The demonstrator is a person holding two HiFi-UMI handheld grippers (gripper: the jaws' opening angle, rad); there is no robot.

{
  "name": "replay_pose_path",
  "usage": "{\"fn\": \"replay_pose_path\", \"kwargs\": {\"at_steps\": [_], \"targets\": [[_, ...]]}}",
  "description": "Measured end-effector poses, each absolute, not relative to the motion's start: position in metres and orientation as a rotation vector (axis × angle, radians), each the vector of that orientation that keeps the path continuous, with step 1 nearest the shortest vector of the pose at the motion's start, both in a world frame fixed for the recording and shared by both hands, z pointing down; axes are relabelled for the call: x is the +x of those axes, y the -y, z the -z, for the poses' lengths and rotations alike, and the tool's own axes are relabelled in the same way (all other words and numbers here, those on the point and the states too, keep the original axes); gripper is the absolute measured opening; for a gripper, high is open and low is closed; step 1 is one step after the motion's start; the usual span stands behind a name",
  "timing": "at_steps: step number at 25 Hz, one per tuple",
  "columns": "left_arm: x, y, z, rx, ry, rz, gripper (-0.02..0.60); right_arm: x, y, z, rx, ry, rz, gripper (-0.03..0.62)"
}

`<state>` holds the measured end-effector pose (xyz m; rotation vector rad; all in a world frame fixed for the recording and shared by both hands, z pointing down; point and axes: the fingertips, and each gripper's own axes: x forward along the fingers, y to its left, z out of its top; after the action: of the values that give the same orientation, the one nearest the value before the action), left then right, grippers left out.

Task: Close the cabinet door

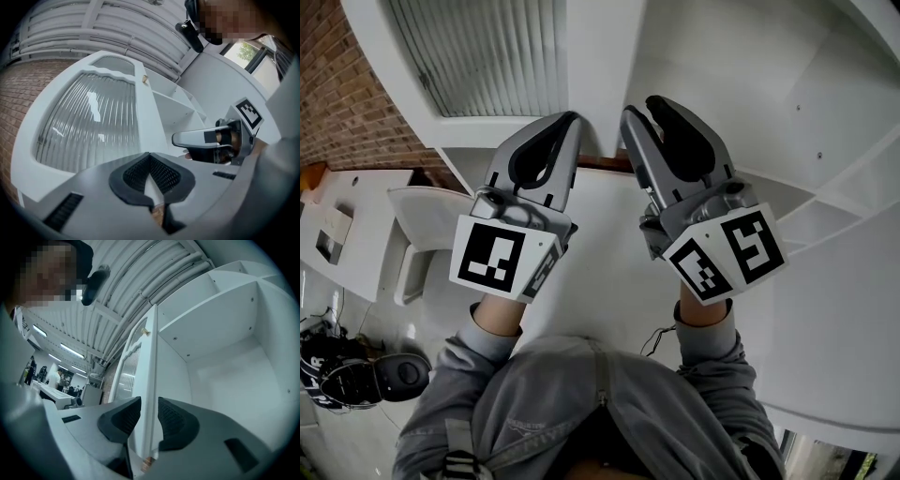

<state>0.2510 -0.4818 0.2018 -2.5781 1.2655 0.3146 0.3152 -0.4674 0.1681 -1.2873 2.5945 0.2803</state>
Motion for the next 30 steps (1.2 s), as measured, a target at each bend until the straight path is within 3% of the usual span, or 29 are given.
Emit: {"fn": "replay_pose_path", "kwargs": {"at_steps": [15,21,30], "targets": [[0.252,0.488,-0.203,-2.606,-1.204,-0.317,0.006,0.332,0.453,-0.172,-1.487,-2.520,-0.261,0.092],[0.253,0.484,-0.201,-2.637,-1.155,-0.300,0.006,0.330,0.433,-0.170,-1.572,-2.475,-0.250,0.032],[0.231,0.469,-0.202,-2.689,-1.093,-0.266,0.006,0.308,0.411,-0.169,-1.741,-2.415,-0.295,0.026]]}}
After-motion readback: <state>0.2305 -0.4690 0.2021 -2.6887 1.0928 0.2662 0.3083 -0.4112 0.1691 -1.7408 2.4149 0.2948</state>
